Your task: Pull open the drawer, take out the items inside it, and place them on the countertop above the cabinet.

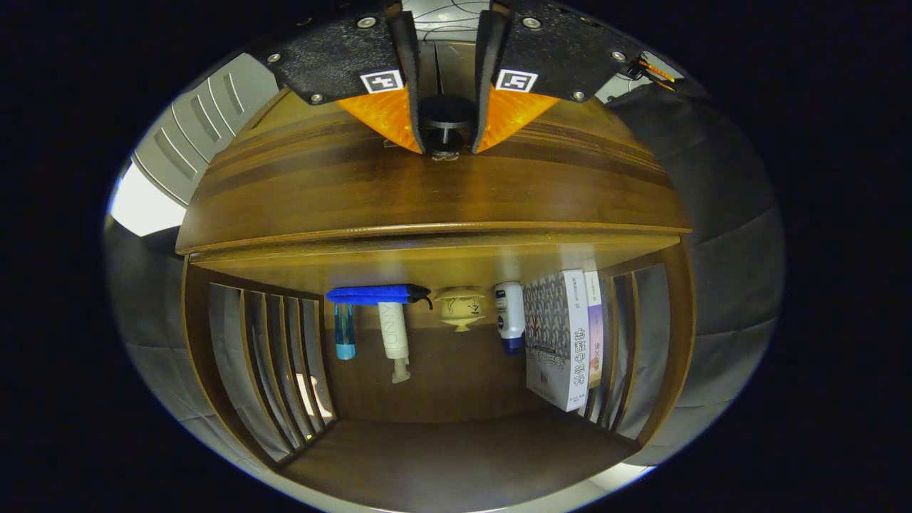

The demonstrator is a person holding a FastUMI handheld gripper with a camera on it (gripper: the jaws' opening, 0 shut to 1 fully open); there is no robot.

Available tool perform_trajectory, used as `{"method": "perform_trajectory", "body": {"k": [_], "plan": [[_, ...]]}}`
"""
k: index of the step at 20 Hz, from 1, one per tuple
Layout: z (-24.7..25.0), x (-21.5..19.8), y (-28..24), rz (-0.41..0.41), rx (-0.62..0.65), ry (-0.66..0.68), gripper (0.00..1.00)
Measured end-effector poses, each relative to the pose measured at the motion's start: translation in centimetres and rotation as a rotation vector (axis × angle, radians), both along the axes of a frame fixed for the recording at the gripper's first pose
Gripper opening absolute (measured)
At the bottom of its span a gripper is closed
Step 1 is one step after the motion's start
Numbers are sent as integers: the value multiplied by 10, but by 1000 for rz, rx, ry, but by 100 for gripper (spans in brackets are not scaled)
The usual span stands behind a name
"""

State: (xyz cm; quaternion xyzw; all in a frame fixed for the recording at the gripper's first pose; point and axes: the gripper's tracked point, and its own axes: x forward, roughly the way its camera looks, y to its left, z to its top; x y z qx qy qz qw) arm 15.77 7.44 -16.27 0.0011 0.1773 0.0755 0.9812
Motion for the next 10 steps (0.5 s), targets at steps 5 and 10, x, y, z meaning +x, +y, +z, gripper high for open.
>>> {"method": "perform_trajectory", "body": {"k": [5, 10], "plan": [[2, -26, -3, 9, 2, -1, 31], [5, -56, -7, 21, 1, -1, 31]]}}
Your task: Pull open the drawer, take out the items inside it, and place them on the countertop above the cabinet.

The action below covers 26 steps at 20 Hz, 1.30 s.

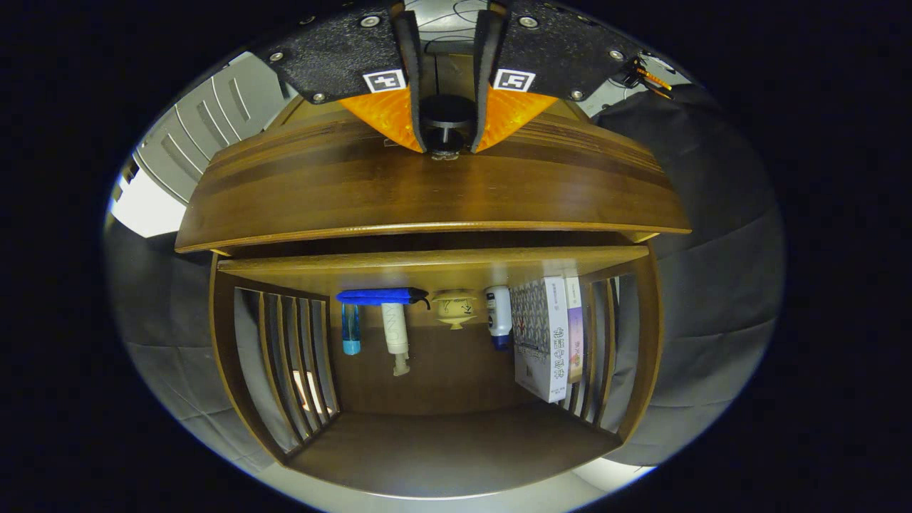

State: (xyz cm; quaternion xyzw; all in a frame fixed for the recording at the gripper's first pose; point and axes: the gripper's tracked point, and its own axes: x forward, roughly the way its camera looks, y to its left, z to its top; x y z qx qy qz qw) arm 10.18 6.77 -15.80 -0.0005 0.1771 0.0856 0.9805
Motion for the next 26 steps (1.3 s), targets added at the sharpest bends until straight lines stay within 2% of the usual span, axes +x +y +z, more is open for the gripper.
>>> {"method": "perform_trajectory", "body": {"k": [22, 24, 26], "plan": [[-4, -107, -6, 51, 5, -4, 30], [-3, -110, -5, 57, 14, -8, 32], [9, -110, -4, 71, 31, -47, 44]]}}
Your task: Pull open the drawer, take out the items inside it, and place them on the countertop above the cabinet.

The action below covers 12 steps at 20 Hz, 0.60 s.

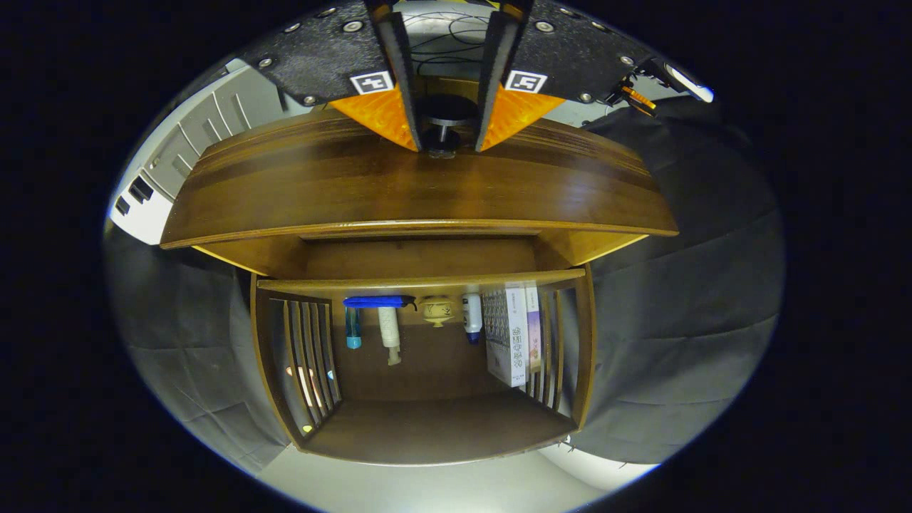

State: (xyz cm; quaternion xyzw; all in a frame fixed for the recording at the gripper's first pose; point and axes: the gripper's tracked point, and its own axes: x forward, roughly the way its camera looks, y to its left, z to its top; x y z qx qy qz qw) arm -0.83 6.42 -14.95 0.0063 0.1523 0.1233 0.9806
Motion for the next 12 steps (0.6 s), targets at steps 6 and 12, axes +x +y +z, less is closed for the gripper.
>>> {"method": "perform_trajectory", "body": {"k": [6, 12], "plan": [[84, -7, 7, 82, 27, -229, 81], [127, 25, 4, 53, 45, -233, 93]]}}
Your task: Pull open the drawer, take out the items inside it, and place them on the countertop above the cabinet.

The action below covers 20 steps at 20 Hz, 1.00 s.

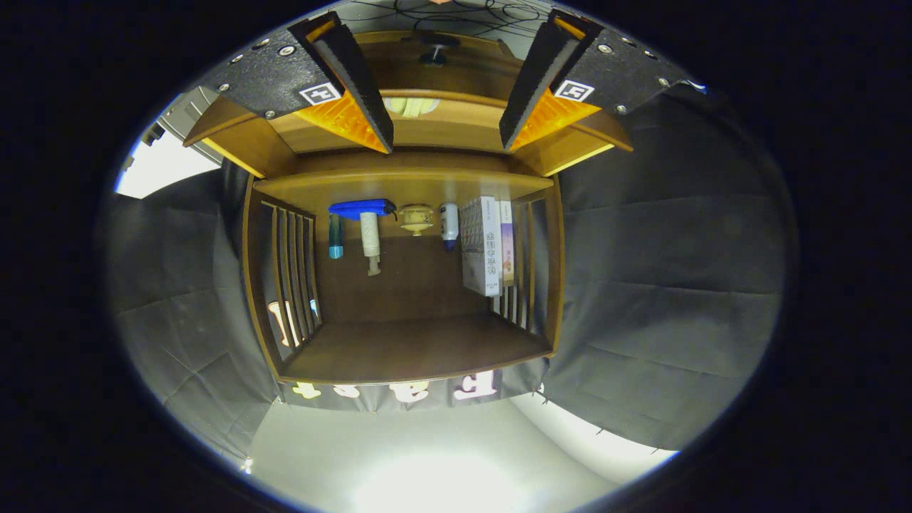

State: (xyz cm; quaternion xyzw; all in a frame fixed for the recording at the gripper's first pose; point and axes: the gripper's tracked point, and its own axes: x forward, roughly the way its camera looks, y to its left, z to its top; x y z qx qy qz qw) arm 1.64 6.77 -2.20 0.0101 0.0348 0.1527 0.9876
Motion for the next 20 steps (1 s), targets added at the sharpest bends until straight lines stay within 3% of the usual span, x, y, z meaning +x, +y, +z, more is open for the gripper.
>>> {"method": "perform_trajectory", "body": {"k": [10, 20], "plan": [[5, 78, -6, -29, 6, 218, 93], [-79, 107, -1, -18, -139, 598, 93]]}}
